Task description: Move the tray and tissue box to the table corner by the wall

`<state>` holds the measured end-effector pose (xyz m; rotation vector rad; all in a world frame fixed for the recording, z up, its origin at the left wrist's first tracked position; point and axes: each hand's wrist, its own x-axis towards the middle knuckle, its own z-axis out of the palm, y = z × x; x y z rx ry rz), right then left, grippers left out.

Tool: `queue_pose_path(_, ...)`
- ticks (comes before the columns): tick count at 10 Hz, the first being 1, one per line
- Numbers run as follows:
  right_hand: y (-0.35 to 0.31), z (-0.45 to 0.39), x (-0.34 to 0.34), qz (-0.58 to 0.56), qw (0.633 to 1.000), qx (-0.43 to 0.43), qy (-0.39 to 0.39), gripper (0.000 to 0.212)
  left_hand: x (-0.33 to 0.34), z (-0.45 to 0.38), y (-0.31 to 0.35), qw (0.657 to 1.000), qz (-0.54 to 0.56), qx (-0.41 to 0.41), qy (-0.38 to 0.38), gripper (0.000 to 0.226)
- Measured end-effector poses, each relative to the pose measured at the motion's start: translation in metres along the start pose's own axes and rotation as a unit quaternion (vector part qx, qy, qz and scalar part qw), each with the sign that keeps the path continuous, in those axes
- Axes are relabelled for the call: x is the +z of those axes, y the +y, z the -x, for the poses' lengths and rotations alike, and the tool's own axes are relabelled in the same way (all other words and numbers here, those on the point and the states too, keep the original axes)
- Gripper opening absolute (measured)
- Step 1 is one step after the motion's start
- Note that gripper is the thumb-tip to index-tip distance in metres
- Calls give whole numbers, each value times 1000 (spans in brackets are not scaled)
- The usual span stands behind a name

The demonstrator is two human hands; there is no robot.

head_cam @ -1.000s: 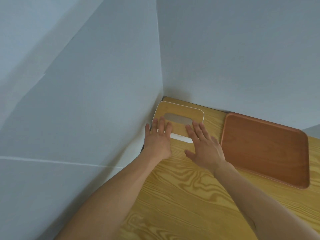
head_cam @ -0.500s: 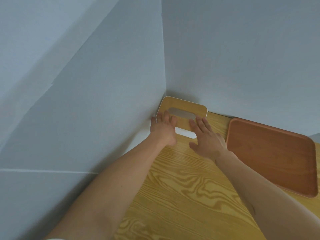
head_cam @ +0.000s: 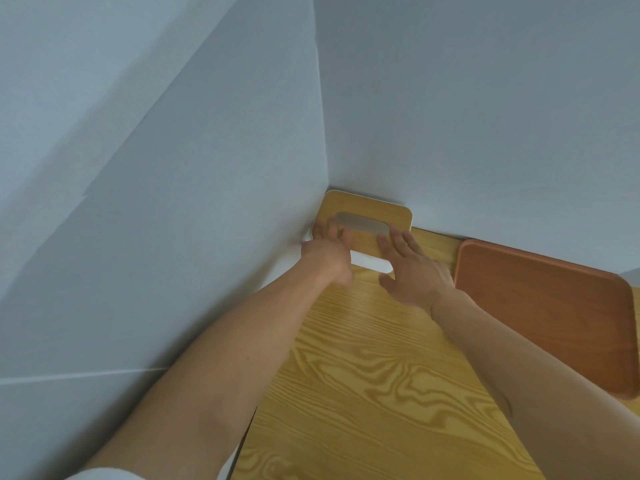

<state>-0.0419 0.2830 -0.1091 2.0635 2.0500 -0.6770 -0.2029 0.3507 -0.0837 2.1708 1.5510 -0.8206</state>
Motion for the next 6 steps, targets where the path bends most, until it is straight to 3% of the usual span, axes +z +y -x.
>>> queue_pose_path(4, 1, -7, -5, 1, 1000, 10, -21, 82, -11, -6, 0, 999, -7, -1, -35, 114)
queue_pose_path(6, -8, 9, -13, -9, 999, -8, 30, 77, -14, 13, -3, 995, 66, 22, 72, 86)
